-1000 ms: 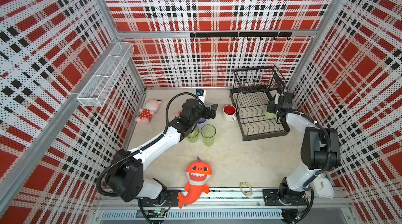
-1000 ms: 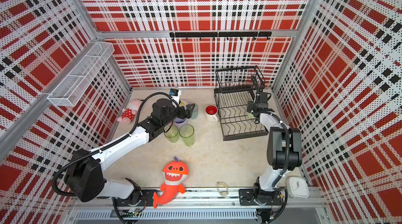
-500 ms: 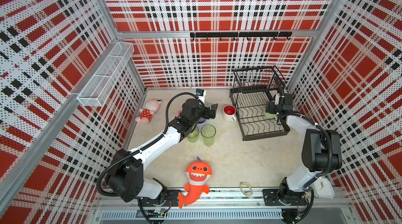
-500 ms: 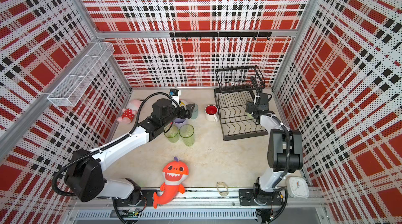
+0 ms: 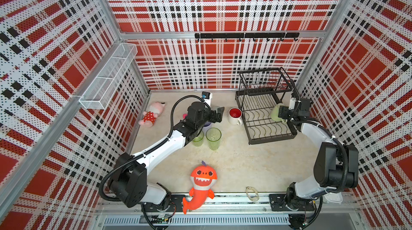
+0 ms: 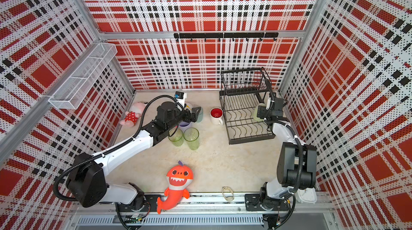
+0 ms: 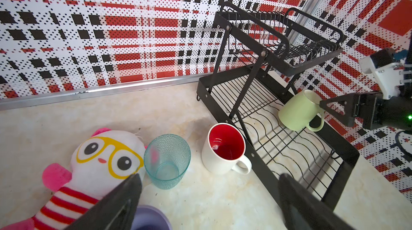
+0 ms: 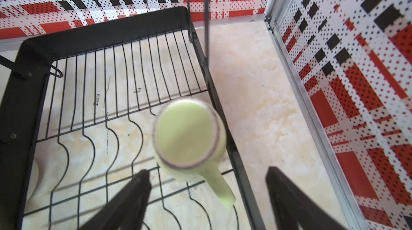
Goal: Load cups into a dish rack
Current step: Move the cup to the dish rack.
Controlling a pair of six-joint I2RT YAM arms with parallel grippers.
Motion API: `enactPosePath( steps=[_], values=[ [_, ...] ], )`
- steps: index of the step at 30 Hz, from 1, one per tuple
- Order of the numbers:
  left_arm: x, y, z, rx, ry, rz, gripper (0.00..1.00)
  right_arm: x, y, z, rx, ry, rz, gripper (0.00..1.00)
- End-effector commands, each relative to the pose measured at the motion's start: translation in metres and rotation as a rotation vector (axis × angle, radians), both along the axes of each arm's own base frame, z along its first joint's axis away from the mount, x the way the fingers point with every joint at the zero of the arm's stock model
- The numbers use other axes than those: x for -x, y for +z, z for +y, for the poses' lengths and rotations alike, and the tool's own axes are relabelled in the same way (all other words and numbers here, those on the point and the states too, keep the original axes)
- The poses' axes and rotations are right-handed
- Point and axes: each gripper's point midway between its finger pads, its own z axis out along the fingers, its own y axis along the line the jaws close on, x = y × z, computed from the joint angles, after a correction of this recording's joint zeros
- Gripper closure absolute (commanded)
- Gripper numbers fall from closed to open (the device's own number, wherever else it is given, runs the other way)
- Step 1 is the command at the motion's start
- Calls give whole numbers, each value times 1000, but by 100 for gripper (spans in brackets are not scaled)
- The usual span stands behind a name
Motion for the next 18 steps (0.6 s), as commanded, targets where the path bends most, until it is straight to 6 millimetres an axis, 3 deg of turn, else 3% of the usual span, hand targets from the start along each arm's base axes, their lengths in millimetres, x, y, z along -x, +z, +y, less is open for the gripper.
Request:
enactPosePath(
  steps=[1, 9, 18],
  values=[
    [4, 10, -1, 20, -12, -29, 2, 12, -7, 4, -108, 43, 25, 22],
    [3, 9, -4, 19, -21, -26, 2, 10, -14, 9, -141, 110, 46, 27],
    [3, 8, -3, 12, -14, -25, 2, 1, -25, 7, -111, 144, 105, 50]
  ],
)
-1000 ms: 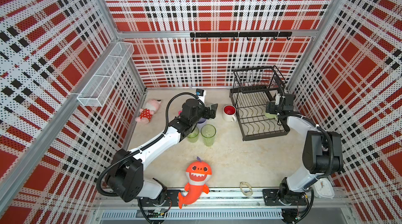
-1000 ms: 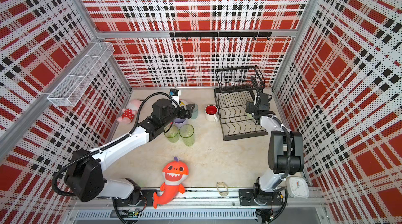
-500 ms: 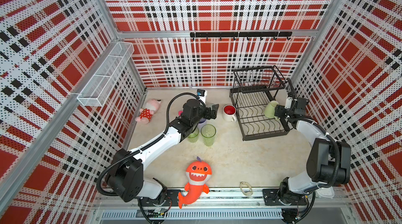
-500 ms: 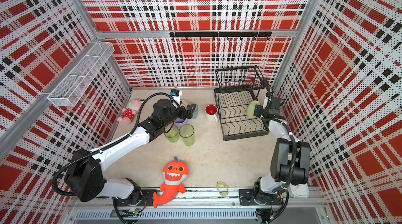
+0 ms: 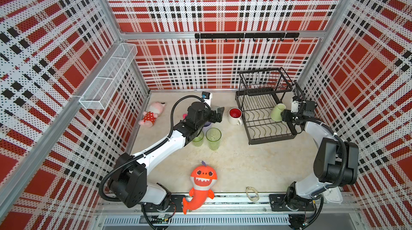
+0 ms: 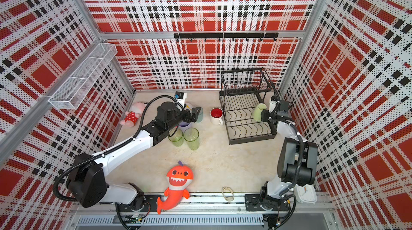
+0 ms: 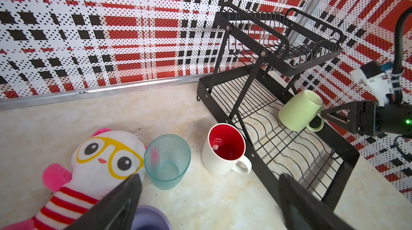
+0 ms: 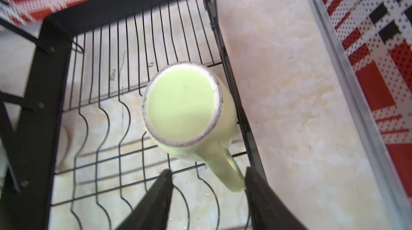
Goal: Load cups into a dish rack
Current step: Move the cup to the dish rack.
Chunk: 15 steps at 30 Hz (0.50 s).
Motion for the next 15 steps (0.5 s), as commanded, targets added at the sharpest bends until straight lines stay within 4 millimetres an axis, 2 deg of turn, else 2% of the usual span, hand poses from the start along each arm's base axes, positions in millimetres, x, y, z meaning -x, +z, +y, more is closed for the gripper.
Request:
enactPosePath(
  steps=[1, 6, 15],
  values=[
    [3, 7, -2, 9, -13, -24, 2, -2, -2, 0, 12, 33, 18, 52],
    [3, 5, -2, 6, -12, -21, 2, 0, -10, -6, 46, 17, 54, 59],
    [4, 6, -2, 8, -14, -23, 2, -7, -17, -8, 86, 53, 54, 60]
  ],
)
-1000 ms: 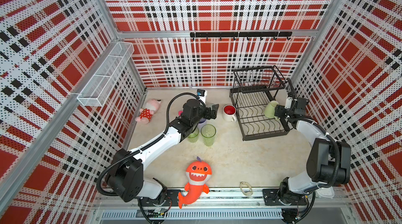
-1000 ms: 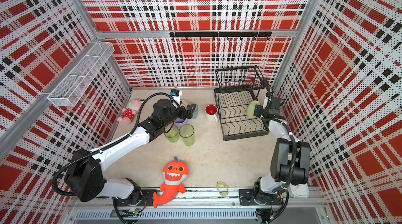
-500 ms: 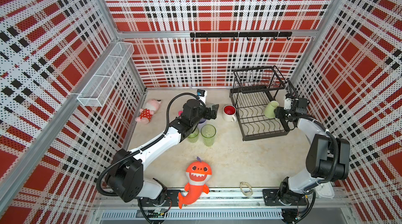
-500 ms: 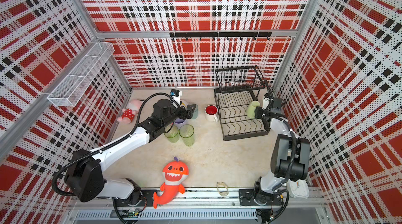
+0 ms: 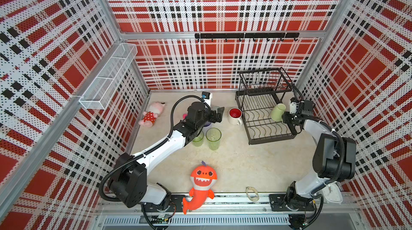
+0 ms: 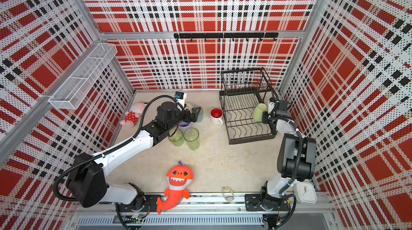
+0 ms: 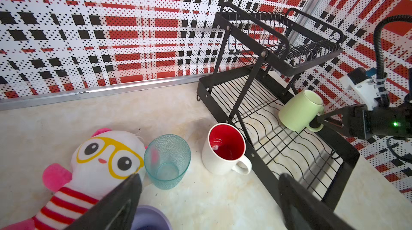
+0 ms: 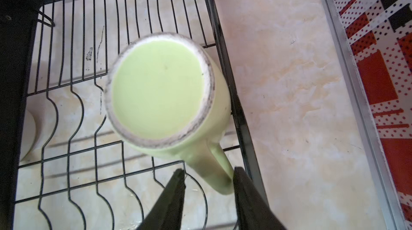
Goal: Load cups into a dish rack
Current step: Move the cup to the dish rack.
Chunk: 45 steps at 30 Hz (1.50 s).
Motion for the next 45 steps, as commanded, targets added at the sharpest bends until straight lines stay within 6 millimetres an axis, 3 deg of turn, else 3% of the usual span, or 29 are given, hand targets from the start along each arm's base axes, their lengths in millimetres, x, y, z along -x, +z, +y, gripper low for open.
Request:
enactPosePath(
  steps=[1, 8, 20, 28, 39, 45],
  values=[
    [4, 5, -2, 7, -14, -21, 2, -10, 7, 0, 26, 44, -32, 60],
    [4, 7, -1, 9, -11, -26, 2, -14, 12, 2, 62, 90, -86, 58],
    [5, 7, -2, 10, -14, -26, 2, -13, 7, 3, 54, 98, -62, 71],
    [6, 8, -1, 10, -16, -27, 2, -9, -8, 11, 43, 89, -26, 78],
    [6, 9, -2, 13, -16, -28, 2, -14, 4, 9, 73, 15, -66, 84],
    [7, 11, -2, 13, -14, -31, 2, -17, 17, 13, 197, 2, -109, 84]
  ],
)
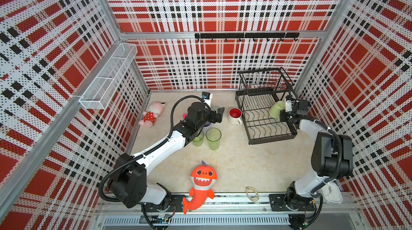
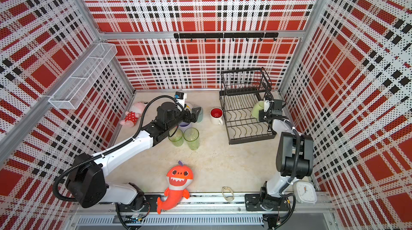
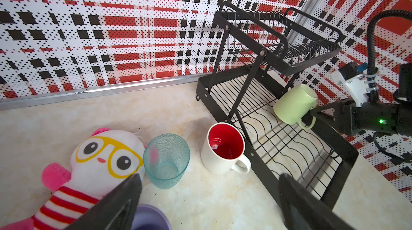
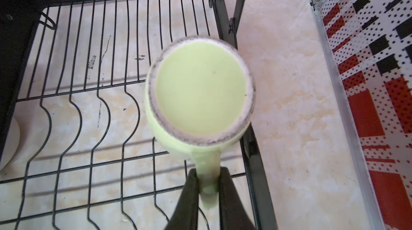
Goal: Load cups into a dish rack
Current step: Move the cup to the dish rack.
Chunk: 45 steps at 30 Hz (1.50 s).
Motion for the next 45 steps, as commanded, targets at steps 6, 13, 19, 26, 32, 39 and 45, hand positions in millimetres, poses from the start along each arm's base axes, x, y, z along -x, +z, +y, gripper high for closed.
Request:
enactPosePath(
  steps=[6, 13, 19, 26, 32, 39, 45],
  values=[
    [4, 11, 1, 7, -1, -31, 2, 2, 25, -3, 187, -52, -98, 85],
    [4, 9, 1, 5, -2, -27, 2, -1, 23, -5, 218, -84, -107, 86],
    [5, 7, 3, 2, 1, -25, 2, -2, 15, 1, 155, -98, -95, 88],
    [5, 5, 3, 1, 1, -23, 2, -5, 10, 11, 156, -93, -80, 78],
    [7, 7, 5, 2, 3, -28, 2, 0, 15, 8, 194, -86, -84, 58],
    [8, 11, 3, 13, -3, -29, 2, 8, 31, 14, 154, -76, -93, 40],
    [7, 20, 10, 7, 25, -44, 2, 29, 37, 23, 37, -101, -83, 31]
  ],
)
